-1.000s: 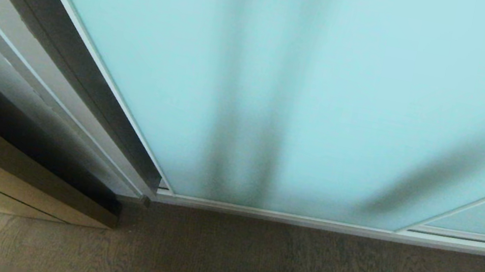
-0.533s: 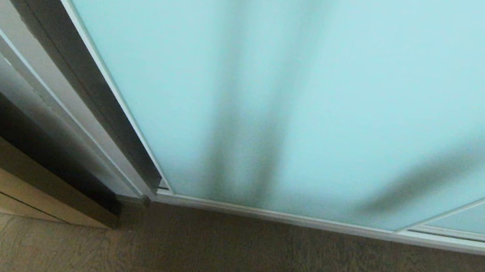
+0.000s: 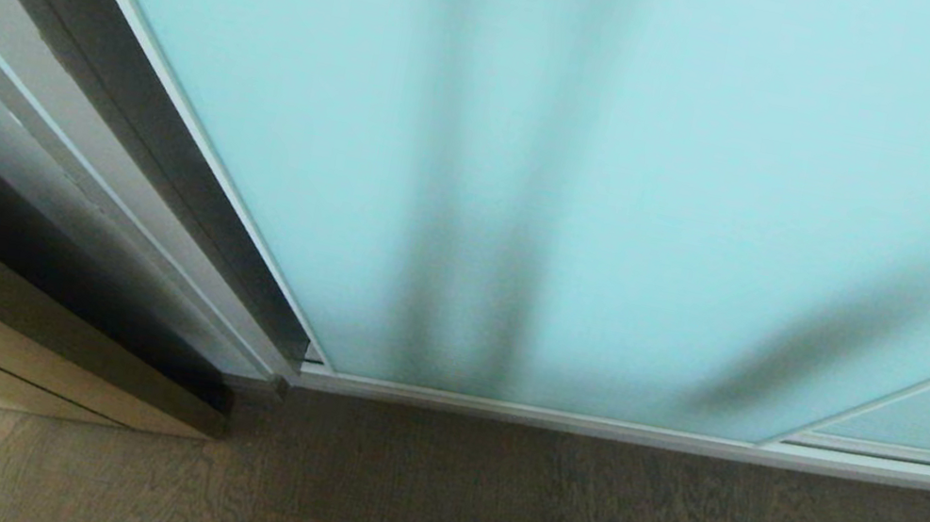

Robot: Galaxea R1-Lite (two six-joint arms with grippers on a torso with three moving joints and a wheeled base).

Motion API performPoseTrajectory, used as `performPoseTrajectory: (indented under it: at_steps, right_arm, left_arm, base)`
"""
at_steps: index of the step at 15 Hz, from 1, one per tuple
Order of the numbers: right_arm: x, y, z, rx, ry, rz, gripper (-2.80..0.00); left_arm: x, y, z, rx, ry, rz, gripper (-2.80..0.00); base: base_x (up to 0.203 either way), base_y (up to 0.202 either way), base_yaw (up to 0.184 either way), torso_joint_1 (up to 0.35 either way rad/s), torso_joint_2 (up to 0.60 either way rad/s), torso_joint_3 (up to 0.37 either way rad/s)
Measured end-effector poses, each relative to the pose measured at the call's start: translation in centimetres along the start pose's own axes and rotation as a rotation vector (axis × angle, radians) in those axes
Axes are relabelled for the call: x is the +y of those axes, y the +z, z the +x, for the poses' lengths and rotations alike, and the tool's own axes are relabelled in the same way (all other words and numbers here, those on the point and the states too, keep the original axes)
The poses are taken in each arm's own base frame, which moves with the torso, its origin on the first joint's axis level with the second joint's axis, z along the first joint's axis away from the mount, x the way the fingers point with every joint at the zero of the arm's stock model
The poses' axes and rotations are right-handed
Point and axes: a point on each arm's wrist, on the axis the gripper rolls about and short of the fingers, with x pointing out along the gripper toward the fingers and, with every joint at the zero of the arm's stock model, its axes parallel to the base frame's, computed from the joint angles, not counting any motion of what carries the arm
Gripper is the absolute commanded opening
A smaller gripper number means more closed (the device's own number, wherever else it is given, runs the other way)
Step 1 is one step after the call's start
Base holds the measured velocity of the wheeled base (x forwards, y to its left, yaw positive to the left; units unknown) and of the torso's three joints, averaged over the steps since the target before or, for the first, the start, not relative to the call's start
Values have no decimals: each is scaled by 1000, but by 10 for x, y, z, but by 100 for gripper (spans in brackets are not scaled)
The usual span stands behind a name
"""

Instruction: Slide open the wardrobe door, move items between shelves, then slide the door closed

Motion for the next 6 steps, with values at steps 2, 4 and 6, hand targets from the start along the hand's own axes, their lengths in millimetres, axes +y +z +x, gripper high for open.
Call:
performPoseTrajectory:
  at_steps: [2, 4, 6]
  right_arm:
    - [0, 0, 0, 0, 0, 1, -280]
    - [0, 0, 0, 0, -1, -2, -280]
    - [0, 0, 0, 1, -2, 1, -280]
  left_arm:
    - [0, 0, 0, 0, 0, 0, -280]
    - [0, 0, 0, 0, 0, 0, -280]
    - [0, 0, 0, 0, 0, 0, -280]
  base:
    - [0, 0, 0, 0, 0, 0]
    - [0, 0, 0, 0, 0, 0]
    - [0, 0, 0, 0, 0, 0]
